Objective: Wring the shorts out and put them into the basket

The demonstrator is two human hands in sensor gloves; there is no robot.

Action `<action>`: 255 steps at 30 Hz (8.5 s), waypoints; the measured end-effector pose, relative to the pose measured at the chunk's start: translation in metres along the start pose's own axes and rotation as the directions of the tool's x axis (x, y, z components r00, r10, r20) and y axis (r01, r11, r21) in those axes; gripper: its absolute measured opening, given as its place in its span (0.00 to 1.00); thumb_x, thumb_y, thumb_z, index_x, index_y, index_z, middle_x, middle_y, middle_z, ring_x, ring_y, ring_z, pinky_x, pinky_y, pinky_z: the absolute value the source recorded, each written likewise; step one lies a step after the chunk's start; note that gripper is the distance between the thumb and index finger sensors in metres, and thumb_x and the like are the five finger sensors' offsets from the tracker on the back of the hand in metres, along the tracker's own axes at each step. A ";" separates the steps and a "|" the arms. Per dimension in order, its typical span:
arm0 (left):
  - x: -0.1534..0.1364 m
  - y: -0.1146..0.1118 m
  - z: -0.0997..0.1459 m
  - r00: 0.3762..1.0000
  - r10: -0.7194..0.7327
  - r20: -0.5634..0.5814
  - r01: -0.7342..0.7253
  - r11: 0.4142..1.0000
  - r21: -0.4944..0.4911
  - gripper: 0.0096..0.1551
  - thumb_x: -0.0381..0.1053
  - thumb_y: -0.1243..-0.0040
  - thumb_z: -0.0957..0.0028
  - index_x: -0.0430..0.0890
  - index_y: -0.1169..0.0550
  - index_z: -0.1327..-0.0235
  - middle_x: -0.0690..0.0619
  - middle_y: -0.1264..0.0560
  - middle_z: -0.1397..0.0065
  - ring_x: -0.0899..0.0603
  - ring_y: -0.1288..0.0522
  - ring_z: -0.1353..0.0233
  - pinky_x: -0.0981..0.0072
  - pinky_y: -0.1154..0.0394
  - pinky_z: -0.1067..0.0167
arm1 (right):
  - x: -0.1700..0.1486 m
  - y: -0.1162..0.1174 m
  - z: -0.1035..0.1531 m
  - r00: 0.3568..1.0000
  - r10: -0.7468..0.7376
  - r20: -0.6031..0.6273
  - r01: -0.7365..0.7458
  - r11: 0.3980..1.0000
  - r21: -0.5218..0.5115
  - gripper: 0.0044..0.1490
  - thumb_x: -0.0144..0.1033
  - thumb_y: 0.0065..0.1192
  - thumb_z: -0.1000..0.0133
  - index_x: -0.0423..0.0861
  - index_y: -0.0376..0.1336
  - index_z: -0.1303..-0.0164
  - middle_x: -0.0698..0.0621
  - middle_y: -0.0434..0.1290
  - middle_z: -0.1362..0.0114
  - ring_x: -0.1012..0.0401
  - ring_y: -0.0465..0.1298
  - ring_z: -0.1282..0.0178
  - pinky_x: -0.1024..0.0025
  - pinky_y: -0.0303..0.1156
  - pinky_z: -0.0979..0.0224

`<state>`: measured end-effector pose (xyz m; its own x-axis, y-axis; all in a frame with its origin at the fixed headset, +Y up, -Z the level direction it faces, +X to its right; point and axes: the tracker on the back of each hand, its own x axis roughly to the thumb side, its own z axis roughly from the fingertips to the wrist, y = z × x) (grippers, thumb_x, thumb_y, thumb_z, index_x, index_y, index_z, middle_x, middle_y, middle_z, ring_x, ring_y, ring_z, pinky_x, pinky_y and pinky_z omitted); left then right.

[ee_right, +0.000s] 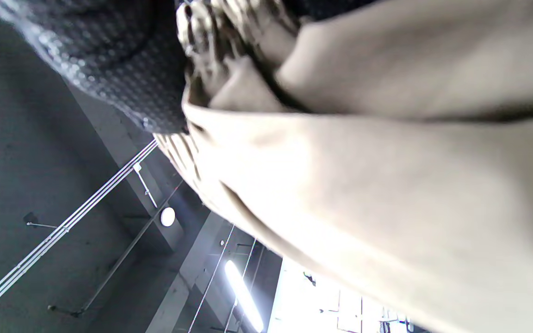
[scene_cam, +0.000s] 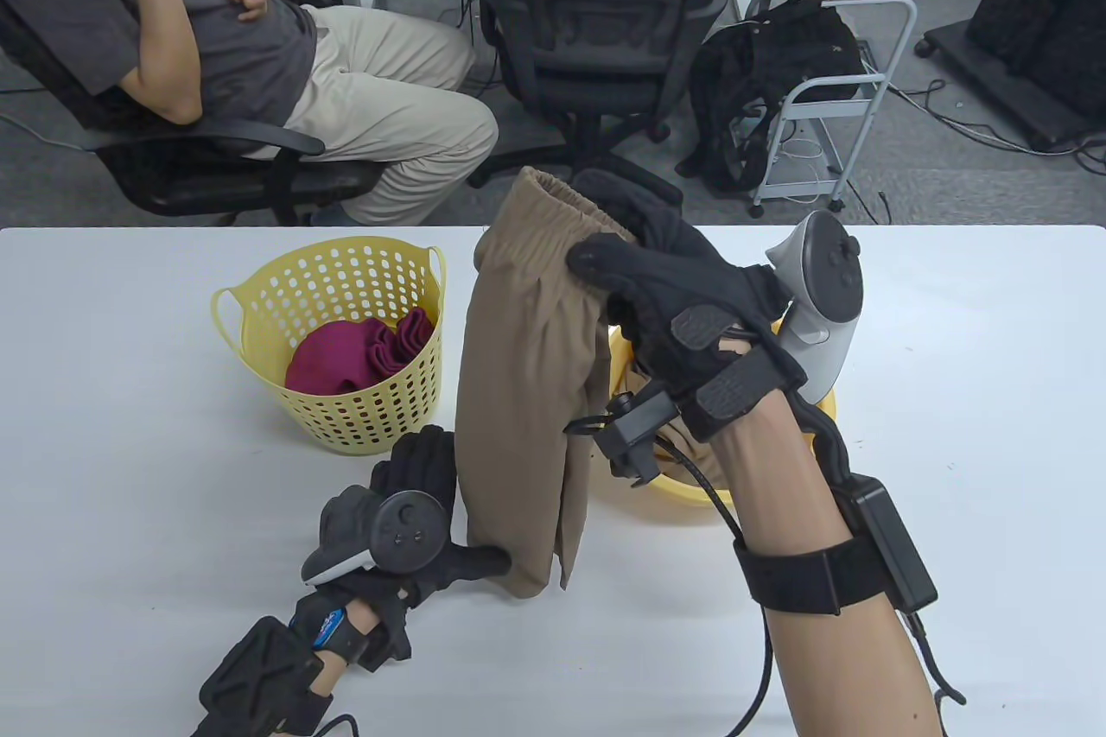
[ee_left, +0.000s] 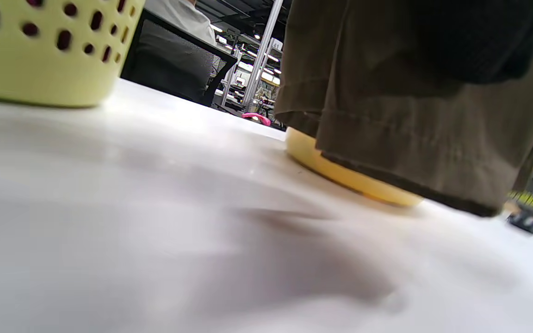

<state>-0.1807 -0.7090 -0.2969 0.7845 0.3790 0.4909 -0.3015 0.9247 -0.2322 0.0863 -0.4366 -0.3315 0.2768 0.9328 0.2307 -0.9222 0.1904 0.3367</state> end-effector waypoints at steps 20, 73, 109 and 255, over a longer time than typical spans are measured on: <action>0.003 -0.008 -0.020 0.844 0.528 0.090 -0.535 0.842 0.074 0.66 0.61 0.16 0.67 0.40 0.40 0.20 0.48 0.22 0.29 0.34 0.21 0.26 0.27 0.36 0.32 | -0.013 0.021 -0.010 0.997 -0.079 0.011 0.079 0.995 0.053 0.46 0.48 0.74 0.42 0.35 0.56 0.24 0.37 0.73 0.34 0.46 0.83 0.43 0.55 0.81 0.39; 0.001 0.091 0.005 0.991 -0.009 -0.136 -0.001 0.997 -0.072 0.39 0.57 0.17 0.60 0.43 0.21 0.38 0.53 0.11 0.53 0.40 0.09 0.50 0.38 0.23 0.45 | -0.066 -0.083 0.050 0.665 0.746 -0.039 -0.711 0.616 -0.340 0.44 0.43 0.76 0.45 0.37 0.58 0.25 0.37 0.71 0.32 0.43 0.81 0.40 0.50 0.78 0.37; 0.044 0.102 -0.006 0.805 0.582 0.116 -0.588 0.759 0.279 0.45 0.53 0.32 0.42 0.39 0.45 0.24 0.23 0.44 0.18 0.16 0.35 0.24 0.24 0.34 0.38 | -0.132 0.001 0.057 0.668 0.743 0.043 -0.726 0.663 -0.182 0.39 0.41 0.74 0.45 0.37 0.61 0.28 0.35 0.73 0.32 0.41 0.83 0.42 0.52 0.84 0.41; 0.037 0.093 -0.022 0.482 0.715 0.506 -0.862 0.490 0.129 0.32 0.58 0.26 0.43 0.54 0.31 0.32 0.45 0.27 0.24 0.33 0.21 0.28 0.28 0.33 0.32 | -0.212 -0.012 0.061 0.918 0.276 -0.285 -0.097 0.853 0.514 0.62 0.57 0.86 0.57 0.37 0.54 0.27 0.48 0.72 0.39 0.58 0.79 0.54 0.65 0.77 0.51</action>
<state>-0.1680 -0.6098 -0.3188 -0.1117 0.8612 0.4958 -0.8938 0.1310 -0.4289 0.0556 -0.6555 -0.3287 -0.0772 0.9960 0.0445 -0.6742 -0.0850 0.7337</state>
